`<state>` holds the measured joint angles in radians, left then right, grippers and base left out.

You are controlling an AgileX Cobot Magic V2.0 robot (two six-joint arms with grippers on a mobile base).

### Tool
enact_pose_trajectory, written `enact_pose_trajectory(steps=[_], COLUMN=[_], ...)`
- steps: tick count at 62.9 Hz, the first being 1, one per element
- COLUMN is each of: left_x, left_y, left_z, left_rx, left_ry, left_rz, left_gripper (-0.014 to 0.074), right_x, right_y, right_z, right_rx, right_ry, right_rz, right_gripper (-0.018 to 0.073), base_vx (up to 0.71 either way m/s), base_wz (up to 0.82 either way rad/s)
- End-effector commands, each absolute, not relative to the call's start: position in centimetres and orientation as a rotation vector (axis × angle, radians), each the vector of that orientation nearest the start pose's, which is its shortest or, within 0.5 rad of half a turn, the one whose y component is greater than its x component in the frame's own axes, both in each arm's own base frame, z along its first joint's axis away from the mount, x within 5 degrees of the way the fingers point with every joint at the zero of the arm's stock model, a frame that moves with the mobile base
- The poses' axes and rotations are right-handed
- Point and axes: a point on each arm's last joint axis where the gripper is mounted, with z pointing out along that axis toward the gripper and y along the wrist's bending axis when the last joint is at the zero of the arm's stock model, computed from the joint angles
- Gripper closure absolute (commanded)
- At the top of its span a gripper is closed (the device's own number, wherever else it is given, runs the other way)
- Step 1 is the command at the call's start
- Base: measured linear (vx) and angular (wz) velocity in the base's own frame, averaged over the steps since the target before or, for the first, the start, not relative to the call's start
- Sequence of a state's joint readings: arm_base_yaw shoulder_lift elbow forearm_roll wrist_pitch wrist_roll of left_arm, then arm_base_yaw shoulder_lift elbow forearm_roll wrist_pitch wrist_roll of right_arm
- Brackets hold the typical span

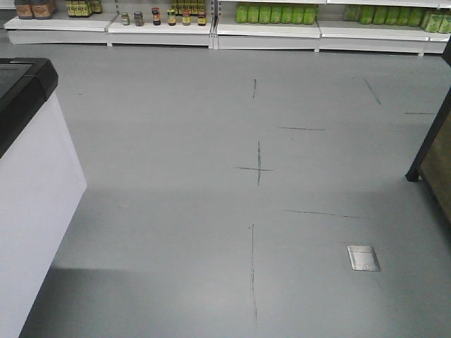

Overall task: Pick three apples into basket with both arms
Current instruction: 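Drive the base forward across the floor toward the fruit tables, then turn the base and approach the table with the light-blue basket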

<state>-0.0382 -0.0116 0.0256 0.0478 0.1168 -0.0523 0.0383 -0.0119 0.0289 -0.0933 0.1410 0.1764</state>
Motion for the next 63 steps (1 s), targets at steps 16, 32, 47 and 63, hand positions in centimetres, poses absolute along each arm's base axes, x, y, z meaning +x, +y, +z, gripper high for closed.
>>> enact_pose_trajectory(steps=[16,32,47,63], left_x=[5.56,5.56,5.56,5.56], left_y=[-0.19,-0.19,-0.19,-0.19], left_z=[20.05,20.05,20.05,20.05], left_rx=[0.014,0.014,0.014,0.014], left_ry=[1.528,1.528,1.528,1.528], left_rz=[-0.043,-0.043,-0.043,-0.043], left_gripper=[0.0603,0.0603,0.0603,0.0603], right_x=[5.62,5.62,5.62,5.62], right_y=[0.11,0.11,0.11,0.11], right_z=[19.49,19.49,19.49,19.49], right_rx=[0.037,0.037,0.037,0.037], right_ry=[1.564,1.564,1.564,1.564], right_rz=[0.076,0.076,0.076,0.076], right_gripper=[0.0566,0.0566,0.0566,0.0566], base_vx=[0.21,0.22,0.21,0.21], base_wz=[-0.14,-0.22,-0.29,-0.39])
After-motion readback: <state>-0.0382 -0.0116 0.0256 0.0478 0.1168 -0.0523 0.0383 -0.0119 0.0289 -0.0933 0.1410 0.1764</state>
